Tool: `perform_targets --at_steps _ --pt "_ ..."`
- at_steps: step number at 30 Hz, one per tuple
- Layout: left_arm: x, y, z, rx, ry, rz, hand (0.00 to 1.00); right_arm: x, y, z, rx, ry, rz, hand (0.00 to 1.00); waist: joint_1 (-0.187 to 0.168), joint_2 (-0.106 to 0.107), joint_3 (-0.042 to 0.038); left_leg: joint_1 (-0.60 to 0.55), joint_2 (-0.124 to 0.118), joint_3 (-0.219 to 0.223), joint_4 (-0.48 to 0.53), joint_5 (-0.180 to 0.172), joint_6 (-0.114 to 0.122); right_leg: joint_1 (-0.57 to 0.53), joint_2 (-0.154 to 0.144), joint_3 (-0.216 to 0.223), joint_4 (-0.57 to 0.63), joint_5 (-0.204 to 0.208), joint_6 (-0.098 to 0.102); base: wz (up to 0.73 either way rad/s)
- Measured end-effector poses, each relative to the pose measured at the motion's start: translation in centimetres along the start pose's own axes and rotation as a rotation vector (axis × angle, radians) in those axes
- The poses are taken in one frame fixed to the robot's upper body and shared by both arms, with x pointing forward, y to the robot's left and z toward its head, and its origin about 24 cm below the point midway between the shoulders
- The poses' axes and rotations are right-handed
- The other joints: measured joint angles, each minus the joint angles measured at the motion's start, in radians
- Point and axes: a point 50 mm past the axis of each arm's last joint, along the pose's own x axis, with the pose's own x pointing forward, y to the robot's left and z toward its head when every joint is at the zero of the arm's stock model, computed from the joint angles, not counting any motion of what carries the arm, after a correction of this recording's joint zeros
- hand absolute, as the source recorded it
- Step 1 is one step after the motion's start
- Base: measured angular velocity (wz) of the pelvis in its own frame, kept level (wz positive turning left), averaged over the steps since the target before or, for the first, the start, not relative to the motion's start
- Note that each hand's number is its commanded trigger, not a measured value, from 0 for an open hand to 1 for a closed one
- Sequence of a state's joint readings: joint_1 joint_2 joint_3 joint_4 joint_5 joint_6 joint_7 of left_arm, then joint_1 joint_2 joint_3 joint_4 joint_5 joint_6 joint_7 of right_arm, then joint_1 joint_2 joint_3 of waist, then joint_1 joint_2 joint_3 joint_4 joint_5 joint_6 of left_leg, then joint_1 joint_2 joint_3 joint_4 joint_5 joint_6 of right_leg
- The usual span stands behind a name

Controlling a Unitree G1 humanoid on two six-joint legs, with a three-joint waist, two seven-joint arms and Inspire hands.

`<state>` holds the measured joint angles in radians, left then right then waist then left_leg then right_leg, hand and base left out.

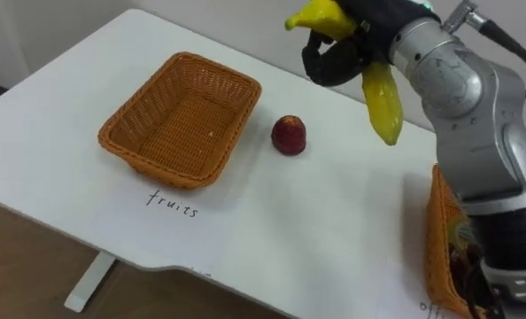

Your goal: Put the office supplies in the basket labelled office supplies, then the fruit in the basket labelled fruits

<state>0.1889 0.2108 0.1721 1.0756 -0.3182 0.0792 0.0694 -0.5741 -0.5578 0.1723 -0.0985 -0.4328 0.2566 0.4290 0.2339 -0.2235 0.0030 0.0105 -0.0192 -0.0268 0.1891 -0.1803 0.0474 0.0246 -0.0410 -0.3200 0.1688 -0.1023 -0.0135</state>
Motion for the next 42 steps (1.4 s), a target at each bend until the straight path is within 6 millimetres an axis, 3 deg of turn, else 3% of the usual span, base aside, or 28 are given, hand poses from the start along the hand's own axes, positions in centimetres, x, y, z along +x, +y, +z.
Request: perform_targets --at_steps 6,9,14,17,21,22,23,24,25,26,31,42 --pt "0.0 -0.2 0.5 0.024 -0.017 -0.02 0.0 1.4 2.5 0.6 0.018 -0.01 0.112 1.0 0.05 0.0 0.0031 0.019 0.001 -0.004 -0.015 0.005 0.001 0.012 -0.001 -0.014 0.001 -0.003 0.005 0.02" --pt "0.0 -0.3 0.6 0.028 -0.023 -0.026 0.0 2.2 3.4 1.6 0.049 -0.029 0.136 1.0 0.053 -0.002 0.0037 0.018 -0.001 -0.008 -0.021 0.007 0.003 0.012 -0.003 -0.016 0.001 -0.005 0.008 0.07" --pt "0.0 -0.3 0.7 0.028 -0.03 -0.023 0.0 2.8 4.0 2.5 0.02 -0.048 0.162 0.99 0.075 -0.015 0.0109 0.009 -0.011 -0.036 -0.023 0.008 0.006 0.01 -0.01 -0.039 0.0 -0.013 0.017 0.12" --pt "0.0 -0.4 1.0 0.027 -0.038 -0.02 0.0 3.3 4.2 2.4 0.012 -0.035 0.179 1.0 0.107 -0.026 0.0158 0.005 -0.011 -0.046 -0.022 0.008 0.006 0.009 -0.01 -0.041 -0.001 -0.014 0.018 0.15" --pt "-0.1 -0.4 0.9 0.027 -0.039 -0.014 0.0 3.6 4.7 1.9 0.044 -0.016 0.194 0.97 0.143 -0.029 0.0148 0.0 -0.013 -0.065 -0.019 0.01 0.008 0.01 -0.011 -0.05 -0.001 -0.014 0.018 0.15" --pt "-0.1 -0.4 0.9 0.027 -0.038 -0.013 0.0 3.6 4.8 1.9 0.057 -0.015 0.199 0.88 0.149 -0.029 0.0149 0.0 -0.013 -0.065 -0.019 0.01 0.008 0.01 -0.011 -0.05 -0.001 -0.015 0.018 0.06" --pt "-0.1 -0.3 0.9 0.028 -0.04 -0.011 0.0 3.7 5.0 1.8 0.066 -0.01 0.207 0.64 0.158 -0.029 0.0149 -0.001 -0.013 -0.066 -0.021 0.01 0.008 0.01 -0.011 -0.053 -0.002 -0.015 0.02 0.0" --pt "-0.1 -0.3 0.9 0.03 -0.042 -0.011 0.0 3.7 5.1 1.7 0.067 -0.008 0.21 0.56 0.16 -0.029 0.0149 -0.001 -0.013 -0.067 -0.021 0.009 0.008 0.01 -0.011 -0.054 -0.002 -0.016 0.02 0.06" --pt "-0.1 -0.2 1.0 0.034 -0.048 -0.012 0.0 3.8 5.3 1.7 0.066 -0.005 0.218 0.07 0.164 -0.029 0.0149 -0.001 -0.013 -0.071 -0.022 0.01 0.008 0.01 -0.012 -0.055 -0.002 -0.017 0.022 0.07" --pt "-0.2 -0.2 1.0 0.034 -0.053 -0.012 0.0 3.9 5.7 1.7 0.066 -0.002 0.226 0.0 0.172 -0.03 0.0148 0.0 -0.013 -0.072 -0.023 0.01 0.008 0.011 -0.012 -0.054 -0.001 -0.018 0.023 0.05" --pt "-0.2 -0.1 0.9 0.034 -0.054 -0.009 0.0 4.1 6.8 1.3 0.086 0.018 0.268 0.0 0.187 -0.033 0.0163 -0.002 -0.013 -0.072 -0.023 0.01 0.007 0.011 -0.012 -0.055 -0.001 -0.021 0.025 0.0" --pt "-0.3 0.2 0.7 0.031 -0.052 0.001 0.0 4.1 6.8 1.3 0.096 0.011 0.253 0.0 0.189 -0.046 0.0219 -0.001 -0.013 -0.071 -0.022 0.01 0.007 0.012 -0.012 -0.055 -0.001 -0.021 0.025 0.0"
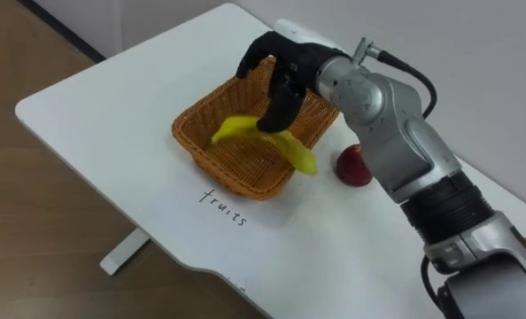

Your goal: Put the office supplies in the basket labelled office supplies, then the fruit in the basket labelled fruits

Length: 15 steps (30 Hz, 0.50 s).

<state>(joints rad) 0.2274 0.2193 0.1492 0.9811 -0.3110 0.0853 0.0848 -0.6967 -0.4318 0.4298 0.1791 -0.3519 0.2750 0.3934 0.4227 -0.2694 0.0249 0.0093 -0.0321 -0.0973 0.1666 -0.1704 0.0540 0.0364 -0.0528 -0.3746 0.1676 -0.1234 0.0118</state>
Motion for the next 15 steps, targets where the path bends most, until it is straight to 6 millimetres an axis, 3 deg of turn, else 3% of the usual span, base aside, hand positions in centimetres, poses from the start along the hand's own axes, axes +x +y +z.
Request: perform_targets --at_steps 15 --pt "0.0 0.01 -0.12 -0.003 0.007 -0.006 0.0 0.03 -0.02 -0.12 -0.001 0.004 -0.011 0.0 -0.002 -0.001 0.0007 0.0 0.0 0.0 0.002 0.0 0.0 0.001 -0.001 -0.009 0.0 0.0 0.0 0.0"
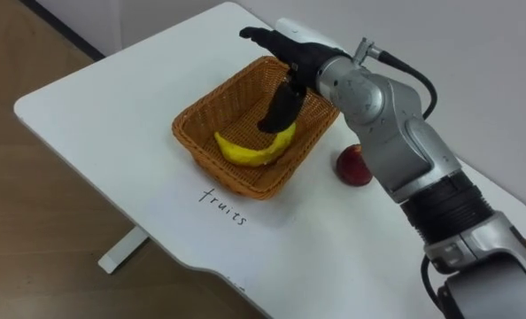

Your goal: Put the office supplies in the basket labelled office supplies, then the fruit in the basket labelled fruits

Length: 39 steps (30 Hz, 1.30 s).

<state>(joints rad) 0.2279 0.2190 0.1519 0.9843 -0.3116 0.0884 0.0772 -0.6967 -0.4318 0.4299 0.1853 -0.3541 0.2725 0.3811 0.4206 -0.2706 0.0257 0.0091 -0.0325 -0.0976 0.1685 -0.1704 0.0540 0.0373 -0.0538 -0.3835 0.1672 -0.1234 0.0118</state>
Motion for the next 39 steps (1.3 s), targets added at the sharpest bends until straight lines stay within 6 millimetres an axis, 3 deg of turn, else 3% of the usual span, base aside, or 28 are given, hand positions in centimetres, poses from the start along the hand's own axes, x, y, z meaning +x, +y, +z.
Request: perform_targets --at_steps 24,28,34,37,39 --pt "0.0 -0.1 -0.1 -0.013 0.004 -0.011 0.0 0.2 0.3 -0.7 0.007 0.022 0.014 0.0 -0.005 0.004 0.0026 0.001 0.0 0.008 0.0 0.0 0.0 -0.002 -0.001 0.005 0.0 0.0 0.0 0.0" --pt "0.0 0.1 -0.2 -0.029 0.01 -0.008 0.0 0.1 0.2 -0.6 0.064 -0.013 0.015 0.0 -0.028 0.009 0.0045 0.002 0.0 0.008 0.001 0.0 0.0 0.001 0.001 0.027 0.0 0.0 0.0 0.0" --pt "0.0 0.1 -0.6 -0.016 0.028 0.0 0.0 0.3 0.2 -2.4 0.224 0.016 -0.02 0.0 -0.041 0.021 0.0083 0.002 0.0 0.008 0.002 0.0 0.0 0.005 0.0 0.025 0.0 0.0 0.0 0.0" --pt "0.0 -0.2 -0.8 -0.013 0.037 0.0 0.0 0.3 0.0 -3.2 0.241 0.05 -0.05 0.0 -0.054 0.039 0.0066 0.0 -0.002 0.009 0.006 0.0 0.0 0.005 -0.001 0.025 0.0 0.0 -0.001 0.0" --pt "-0.1 -0.4 -1.0 -0.016 0.042 0.005 0.0 0.2 -0.2 -3.7 0.273 0.058 -0.081 0.0 -0.06 0.062 0.0053 0.0 -0.002 0.012 0.009 -0.001 0.0 0.004 -0.001 0.025 -0.001 0.001 -0.001 -0.05"
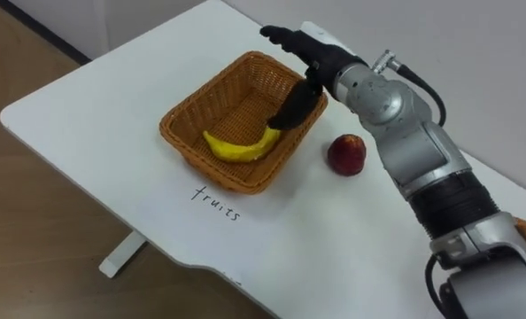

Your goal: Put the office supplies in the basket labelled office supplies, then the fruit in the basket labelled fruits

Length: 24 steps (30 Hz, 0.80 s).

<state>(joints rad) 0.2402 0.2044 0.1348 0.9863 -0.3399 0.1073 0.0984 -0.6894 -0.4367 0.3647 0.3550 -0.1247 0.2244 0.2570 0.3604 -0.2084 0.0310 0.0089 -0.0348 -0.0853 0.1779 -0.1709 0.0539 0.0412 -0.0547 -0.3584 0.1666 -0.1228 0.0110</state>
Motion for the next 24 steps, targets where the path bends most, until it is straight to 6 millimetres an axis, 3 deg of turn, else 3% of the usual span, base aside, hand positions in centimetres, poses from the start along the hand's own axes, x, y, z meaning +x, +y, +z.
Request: perform_targets --at_steps 3,6,10,14,19,24 --pt "-0.1 -0.4 -0.1 -0.005 0.001 -0.01 0.0 -0.1 -0.6 -0.6 0.038 0.011 -0.058 0.0 -0.021 0.029 -0.0116 0.001 0.0 -0.001 0.006 0.0 0.0 0.004 0.0 0.0 0.001 0.0 0.0 0.01" --pt "-0.1 -0.8 -0.3 -0.008 0.008 -0.022 0.0 -0.4 -1.6 -0.8 0.071 0.013 -0.133 0.0 -0.036 0.052 -0.018 0.004 0.0 -0.001 0.004 0.0 0.0 0.007 0.0 -0.001 0.0 0.0 0.0 0.0" --pt "-0.2 -0.9 -0.4 -0.005 0.005 -0.027 0.0 -0.8 -2.1 -2.0 0.147 0.035 -0.197 0.0 -0.051 0.052 -0.0227 0.003 0.001 -0.002 0.004 0.001 -0.002 0.009 0.001 -0.002 0.001 0.0 0.0 0.0" --pt "-0.2 -1.0 -0.6 0.007 0.01 -0.029 0.0 -1.1 -1.2 -3.8 0.211 0.087 -0.21 0.0 -0.057 0.047 -0.0264 0.004 0.0 -0.001 0.008 0.001 -0.002 0.011 0.0 -0.002 0.002 0.001 -0.001 0.0" --pt "-0.2 -1.1 -0.5 0.025 0.001 -0.033 0.0 -1.0 0.0 -5.1 0.276 0.136 -0.223 0.0 -0.06 0.05 -0.0236 0.003 -0.001 -0.002 0.014 0.001 -0.002 0.015 -0.001 -0.002 0.001 0.002 -0.003 0.0" --pt "-0.3 -2.1 -0.5 0.054 -0.001 -0.066 0.0 -0.6 1.4 -5.9 0.355 0.175 -0.208 0.0 -0.065 0.078 -0.0045 -0.007 -0.008 -0.008 0.021 0.0 0.0 0.009 -0.007 -0.001 0.002 0.003 -0.004 0.02"
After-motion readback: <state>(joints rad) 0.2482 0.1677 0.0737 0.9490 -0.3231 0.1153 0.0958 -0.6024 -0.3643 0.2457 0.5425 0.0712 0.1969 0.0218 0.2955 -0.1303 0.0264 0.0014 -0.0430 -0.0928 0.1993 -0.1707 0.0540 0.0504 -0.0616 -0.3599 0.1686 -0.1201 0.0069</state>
